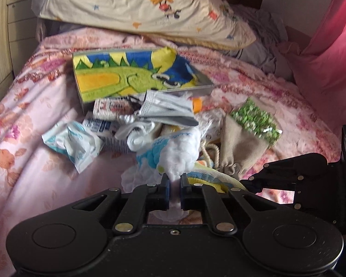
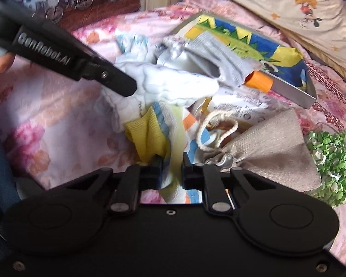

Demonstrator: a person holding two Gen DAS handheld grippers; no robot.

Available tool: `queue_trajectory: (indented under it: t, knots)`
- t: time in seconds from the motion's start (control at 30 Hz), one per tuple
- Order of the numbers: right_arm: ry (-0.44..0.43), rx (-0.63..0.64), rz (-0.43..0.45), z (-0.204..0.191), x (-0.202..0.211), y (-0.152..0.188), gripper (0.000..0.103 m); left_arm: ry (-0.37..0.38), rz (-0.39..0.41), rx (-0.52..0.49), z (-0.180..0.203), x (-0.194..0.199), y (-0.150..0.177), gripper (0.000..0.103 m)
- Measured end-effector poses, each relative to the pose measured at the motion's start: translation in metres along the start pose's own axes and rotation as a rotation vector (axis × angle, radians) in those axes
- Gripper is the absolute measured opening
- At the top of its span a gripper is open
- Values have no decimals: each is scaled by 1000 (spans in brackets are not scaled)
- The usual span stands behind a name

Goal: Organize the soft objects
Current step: 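Carry the towel and gauze cloth with both tools into the cartoon dinosaur box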

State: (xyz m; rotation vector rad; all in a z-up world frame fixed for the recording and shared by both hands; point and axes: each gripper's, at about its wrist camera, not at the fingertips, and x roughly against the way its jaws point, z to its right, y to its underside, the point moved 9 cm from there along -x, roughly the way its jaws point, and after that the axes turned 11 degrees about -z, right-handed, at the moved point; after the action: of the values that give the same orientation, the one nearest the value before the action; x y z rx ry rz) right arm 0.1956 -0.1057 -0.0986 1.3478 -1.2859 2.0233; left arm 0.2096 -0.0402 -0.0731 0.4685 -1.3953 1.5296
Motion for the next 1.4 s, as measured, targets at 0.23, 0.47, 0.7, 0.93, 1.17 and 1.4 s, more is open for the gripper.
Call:
queue_trajectory:
  t: [0.23,0.47,0.7,0.93,1.17,1.4]
  knots:
    - [-83,-61,152,10,37,-12,8,75,149,42,-2,40,-15,7]
    - [-268,-154,344,37,77,-22,8,144,309,84,-5,74,-29,7]
    - [-283,-158,497,56,101,-28,8,153,399,92,-7,91,-47,7]
    - [-303,-218,588,88,130,-42,8,169,398,138,-19,100,-87,7]
    - [-225,-293,632,143,131,-96,8,107,437,206,-43,65,-145,7]
    - [-214,-452,716,194,86,-166,8,127,447,327,-83,3,-182,7]
